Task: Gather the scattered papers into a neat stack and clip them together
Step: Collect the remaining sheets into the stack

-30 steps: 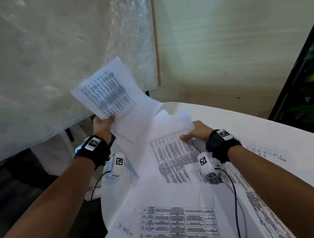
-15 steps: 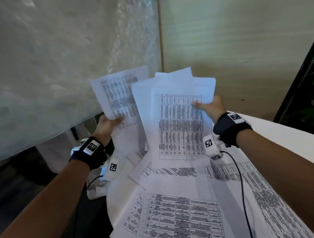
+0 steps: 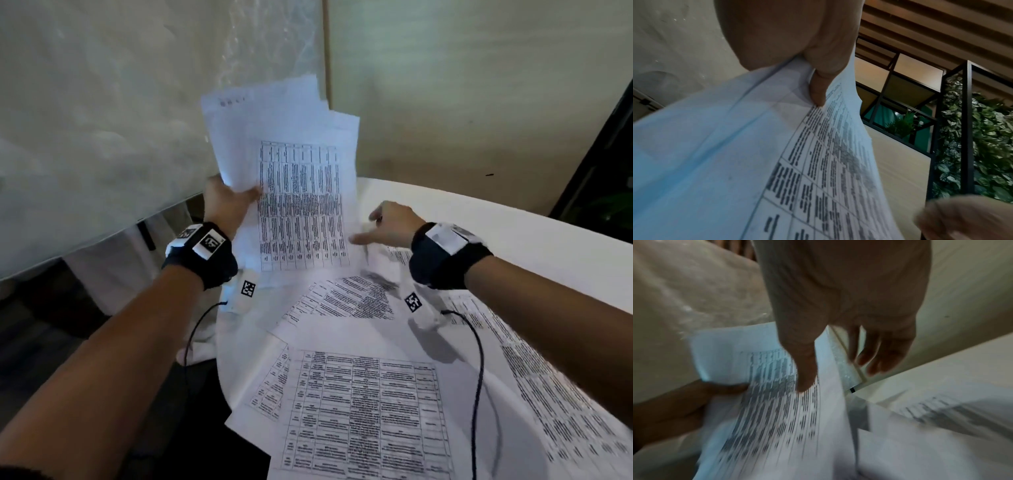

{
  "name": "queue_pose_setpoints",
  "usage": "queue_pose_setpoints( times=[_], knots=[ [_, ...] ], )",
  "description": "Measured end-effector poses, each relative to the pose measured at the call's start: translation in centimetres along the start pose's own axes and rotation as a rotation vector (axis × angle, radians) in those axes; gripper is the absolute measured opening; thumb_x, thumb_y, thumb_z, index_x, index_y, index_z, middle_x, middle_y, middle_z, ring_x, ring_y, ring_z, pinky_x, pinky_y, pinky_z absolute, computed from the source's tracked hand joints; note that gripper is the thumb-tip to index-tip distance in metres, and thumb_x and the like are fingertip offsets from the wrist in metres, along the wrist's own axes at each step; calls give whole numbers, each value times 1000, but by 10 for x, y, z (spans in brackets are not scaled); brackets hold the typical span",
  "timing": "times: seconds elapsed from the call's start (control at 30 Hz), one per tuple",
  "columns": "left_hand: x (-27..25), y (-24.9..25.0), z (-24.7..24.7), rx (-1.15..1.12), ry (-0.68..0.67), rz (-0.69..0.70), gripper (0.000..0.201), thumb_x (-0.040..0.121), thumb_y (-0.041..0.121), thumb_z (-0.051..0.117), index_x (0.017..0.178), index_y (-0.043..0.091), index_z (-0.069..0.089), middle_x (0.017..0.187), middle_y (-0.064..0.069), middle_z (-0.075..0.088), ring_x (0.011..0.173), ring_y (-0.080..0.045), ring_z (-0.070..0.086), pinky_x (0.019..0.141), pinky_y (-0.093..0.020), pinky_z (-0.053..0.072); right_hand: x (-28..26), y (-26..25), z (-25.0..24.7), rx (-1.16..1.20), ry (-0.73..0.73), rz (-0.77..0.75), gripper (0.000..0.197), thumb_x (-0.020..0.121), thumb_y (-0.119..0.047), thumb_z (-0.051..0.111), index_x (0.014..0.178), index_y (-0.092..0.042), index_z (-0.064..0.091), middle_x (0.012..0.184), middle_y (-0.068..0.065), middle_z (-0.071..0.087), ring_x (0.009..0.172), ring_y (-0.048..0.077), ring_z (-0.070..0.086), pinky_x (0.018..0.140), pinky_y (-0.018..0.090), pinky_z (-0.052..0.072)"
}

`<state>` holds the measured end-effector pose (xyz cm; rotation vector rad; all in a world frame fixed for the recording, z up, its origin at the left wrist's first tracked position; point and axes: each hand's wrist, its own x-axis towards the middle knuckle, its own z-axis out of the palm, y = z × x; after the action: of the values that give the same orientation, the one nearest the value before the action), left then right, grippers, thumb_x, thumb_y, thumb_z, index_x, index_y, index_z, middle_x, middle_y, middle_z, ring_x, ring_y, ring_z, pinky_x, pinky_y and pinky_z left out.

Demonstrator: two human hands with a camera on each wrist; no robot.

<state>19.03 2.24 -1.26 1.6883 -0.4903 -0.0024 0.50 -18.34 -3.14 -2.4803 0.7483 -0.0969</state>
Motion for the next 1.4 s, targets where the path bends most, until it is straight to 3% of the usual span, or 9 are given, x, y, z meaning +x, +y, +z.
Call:
queue_pose_setpoints(
  times=[0.17,0.37,0.5,0.63,0.8,1.0,1.1,1.27,1.4],
  knots=[
    [0,-4,-12,14,100,-90,54,75,17,85,112,8,47,112,-8,63,103,-28,64,94,-45,55,-77,-3,33,-429,-551,-321,93,46,-59,88,125,-29,49,118,-10,45,107,12,46,92,29,44],
    [-5,0,-18,1,126,-110,67,80,18,81,129,2,40,114,-8,58,107,-27,61,96,-41,53,-76,6,42,-356,-478,-272,63,61,-29,90,111,-24,53,78,-14,51,73,7,51,69,26,45],
    [-7,3,-27,-21,157,-86,60,82,15,79,127,5,40,112,-6,54,102,-24,58,90,-33,51,-52,20,37,-388,-218,-233,28,78,-31,75,67,-17,53,65,-6,48,73,23,52,57,24,37],
    [-5,5,-34,-23,191,-75,49,84,12,76,119,9,41,109,-5,55,98,-22,57,87,-29,50,-29,31,33,-388,-163,-43,51,73,-47,79,112,-15,67,118,10,52,115,31,51,97,35,43],
    [-1,5,-40,-14,240,-80,60,85,15,76,131,4,39,111,-3,51,104,-22,54,92,-28,47,-15,25,36,-254,-208,-2,38,70,-30,85,66,-10,53,68,3,52,74,21,50,55,25,34],
    [-2,3,-43,-11,267,-35,43,88,11,72,121,9,45,107,0,51,102,-21,56,90,-26,47,-14,32,33,-68,-56,74,65,75,-23,82,129,-12,47,124,16,57,112,32,57,82,31,44],
    [-2,1,-47,19,292,-38,48,87,13,73,126,2,47,106,-4,53,99,-23,57,87,-26,47,-12,30,30,-193,-21,151,35,82,-35,73,97,-7,57,110,15,63,110,32,60,79,30,42],
    [1,-4,-51,51,281,-31,38,85,12,75,113,6,50,99,-8,56,91,-25,58,80,-32,51,-1,23,37,-304,-80,188,55,73,-55,74,70,-11,40,92,11,53,94,28,53,73,32,42],
    [1,-8,-55,44,271,-45,43,83,13,76,119,1,56,99,-10,62,93,-28,65,83,-36,55,-1,20,30,-268,-100,127,34,74,-31,80,90,-7,64,94,11,64,89,27,60,67,26,41]
  ],
)
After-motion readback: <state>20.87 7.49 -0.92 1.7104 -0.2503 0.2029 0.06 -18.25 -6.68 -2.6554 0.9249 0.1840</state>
